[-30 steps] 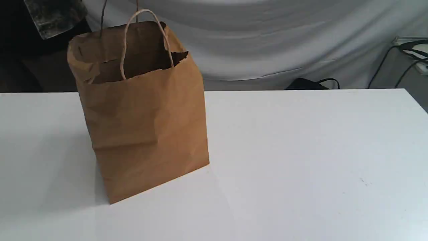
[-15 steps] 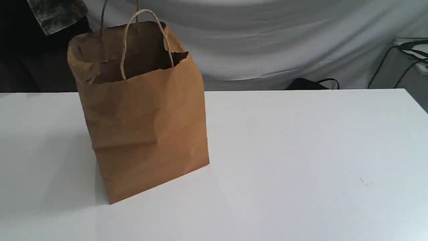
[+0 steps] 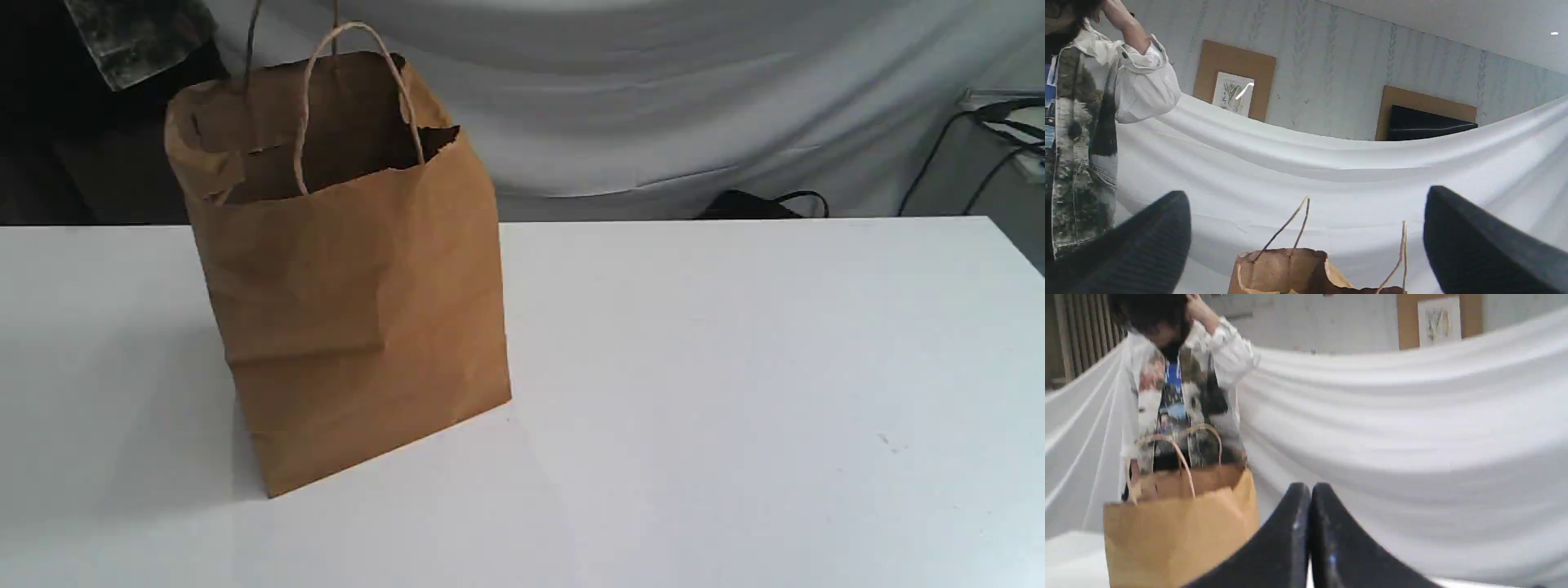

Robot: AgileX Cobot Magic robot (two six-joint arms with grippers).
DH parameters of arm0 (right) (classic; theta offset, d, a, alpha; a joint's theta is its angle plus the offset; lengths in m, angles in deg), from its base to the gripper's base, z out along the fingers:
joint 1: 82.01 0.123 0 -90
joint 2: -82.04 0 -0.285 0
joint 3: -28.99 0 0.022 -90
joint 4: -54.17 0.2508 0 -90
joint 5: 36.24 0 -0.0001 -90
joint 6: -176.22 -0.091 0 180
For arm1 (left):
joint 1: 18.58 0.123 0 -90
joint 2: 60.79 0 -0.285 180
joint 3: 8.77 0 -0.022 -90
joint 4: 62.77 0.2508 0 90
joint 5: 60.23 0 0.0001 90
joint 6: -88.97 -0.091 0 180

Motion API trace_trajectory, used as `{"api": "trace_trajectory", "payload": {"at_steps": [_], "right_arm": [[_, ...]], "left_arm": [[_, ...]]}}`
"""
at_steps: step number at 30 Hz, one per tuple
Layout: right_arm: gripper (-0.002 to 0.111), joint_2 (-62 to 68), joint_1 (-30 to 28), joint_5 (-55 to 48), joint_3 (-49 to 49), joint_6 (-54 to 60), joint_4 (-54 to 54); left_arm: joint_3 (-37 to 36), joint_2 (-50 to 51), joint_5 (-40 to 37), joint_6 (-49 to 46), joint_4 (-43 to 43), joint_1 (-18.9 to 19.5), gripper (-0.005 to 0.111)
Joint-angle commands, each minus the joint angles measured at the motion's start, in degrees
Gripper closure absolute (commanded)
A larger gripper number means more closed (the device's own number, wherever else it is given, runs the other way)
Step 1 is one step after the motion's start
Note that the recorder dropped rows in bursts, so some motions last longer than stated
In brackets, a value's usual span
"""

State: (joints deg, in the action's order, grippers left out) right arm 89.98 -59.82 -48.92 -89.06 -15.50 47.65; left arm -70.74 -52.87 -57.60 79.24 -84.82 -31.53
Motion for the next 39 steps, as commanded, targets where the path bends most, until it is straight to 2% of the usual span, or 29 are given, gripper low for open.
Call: {"api": "trace_trajectory", "payload": {"at_steps": [1, 3, 4, 5, 6, 11, 20, 27, 30, 34, 39], "right_arm": [[0.108, -0.16, -0.32, 10.62, 10.11, -0.23, -0.89], [0.108, -0.16, -0.32, 17.71, 15.27, -0.23, -0.89], [0.108, -0.16, -0.32, 17.68, 15.27, -0.41, -0.42], [0.108, -0.16, -0.32, 11.24, 15.27, -0.69, 1.13], [0.108, -0.16, -0.32, 9.19, 15.27, -0.69, 1.97], [0.108, -0.16, -1.64, 4.11, 15.27, -0.59, -0.04], [0.108, -0.16, -15.27, 0.68, 15.27, -0.69, -1.85], [0.108, -0.16, -30.50, -4.76, 15.27, -3.93, -1.96], [0.108, -0.16, -34.73, -4.49, 15.27, -4.66, -1.96], [0.108, -0.16, -36.09, -4.49, 15.27, -4.54, -4.07], [0.108, -0.16, -31.76, -2.44, 15.27, -4.54, -7.47]], "left_arm": [[-0.48, -0.14, -0.38, 0.29, 0.18, -0.33, 0.028], [-0.48, -0.14, -0.38, 0.29, 0.18, -0.33, 0.028], [-0.48, -0.14, -0.38, 0.29, 0.18, -0.33, 0.028], [-0.48, -0.14, -0.38, 0.29, 0.18, -0.33, 0.028], [-0.48, -0.14, -0.38, 0.29, 0.18, -0.33, 0.028], [-0.48, -0.14, -0.38, 0.29, 0.18, -0.33, 0.028], [-0.48, -0.14, -0.38, 0.30, 0.18, -0.33, 0.028], [-0.48, -0.14, -0.38, 0.30, 0.18, -0.33, 0.028], [-0.48, -0.14, -0.38, 0.30, 0.18, -0.33, 0.028], [-0.48, -0.14, -0.38, 0.30, 0.18, -0.33, 0.028], [-0.48, -0.14, -0.38, 0.30, 0.18, -0.33, 0.028]]}}
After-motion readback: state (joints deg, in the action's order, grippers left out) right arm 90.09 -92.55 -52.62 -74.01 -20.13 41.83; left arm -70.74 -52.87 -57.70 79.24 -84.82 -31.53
